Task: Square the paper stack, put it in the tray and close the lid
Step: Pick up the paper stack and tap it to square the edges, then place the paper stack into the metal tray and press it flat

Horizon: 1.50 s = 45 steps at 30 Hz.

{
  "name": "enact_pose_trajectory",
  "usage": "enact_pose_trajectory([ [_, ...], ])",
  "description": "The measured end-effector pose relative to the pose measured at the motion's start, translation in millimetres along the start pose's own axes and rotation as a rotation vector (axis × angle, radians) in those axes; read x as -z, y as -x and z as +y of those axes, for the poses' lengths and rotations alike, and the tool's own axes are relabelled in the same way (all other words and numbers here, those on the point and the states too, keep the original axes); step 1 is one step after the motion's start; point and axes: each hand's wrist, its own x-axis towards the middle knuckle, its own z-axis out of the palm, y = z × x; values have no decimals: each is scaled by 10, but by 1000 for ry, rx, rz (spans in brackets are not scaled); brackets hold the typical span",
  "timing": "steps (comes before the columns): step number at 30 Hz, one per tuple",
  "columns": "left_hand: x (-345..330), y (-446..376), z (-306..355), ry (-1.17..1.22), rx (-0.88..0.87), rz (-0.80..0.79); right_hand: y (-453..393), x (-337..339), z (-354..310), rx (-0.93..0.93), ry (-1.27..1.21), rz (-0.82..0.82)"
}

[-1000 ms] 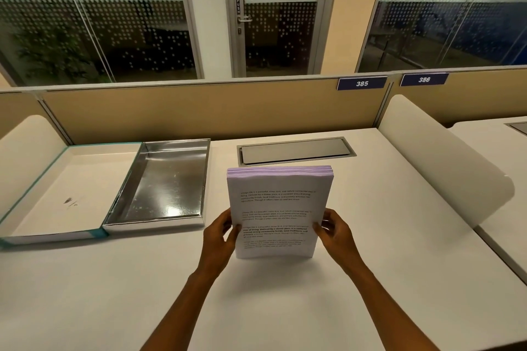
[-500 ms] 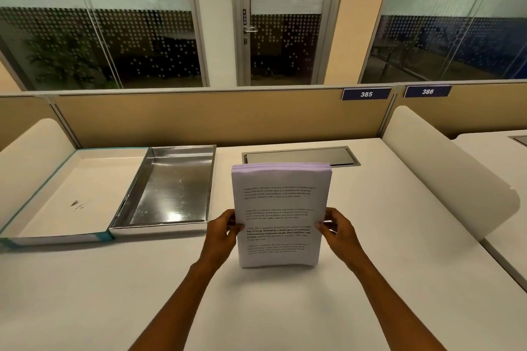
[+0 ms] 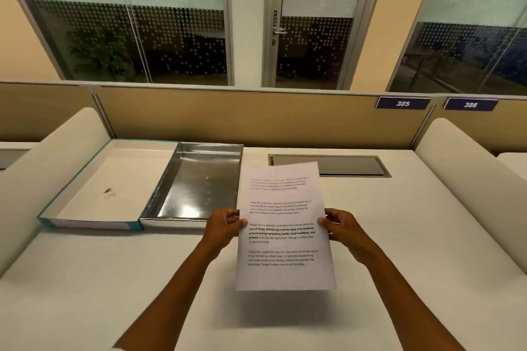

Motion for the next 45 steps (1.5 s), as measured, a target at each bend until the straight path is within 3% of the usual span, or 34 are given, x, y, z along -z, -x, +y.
enact_pose_trajectory([
  [12, 872, -273, -38, 37, 186, 110, -615, -859, -374, -153, 51, -144],
  [22, 1647, -936, 20, 38, 286, 185, -1682, -1633, -864, -271, 143, -180],
  [39, 1992, -2132, -212, -193, 360, 301, -2860, -2264, -839, -438, 204, -71],
  [45, 1993, -2328, -227, -284, 350, 340, -3079, -2424, -705, -378, 304, -3],
])
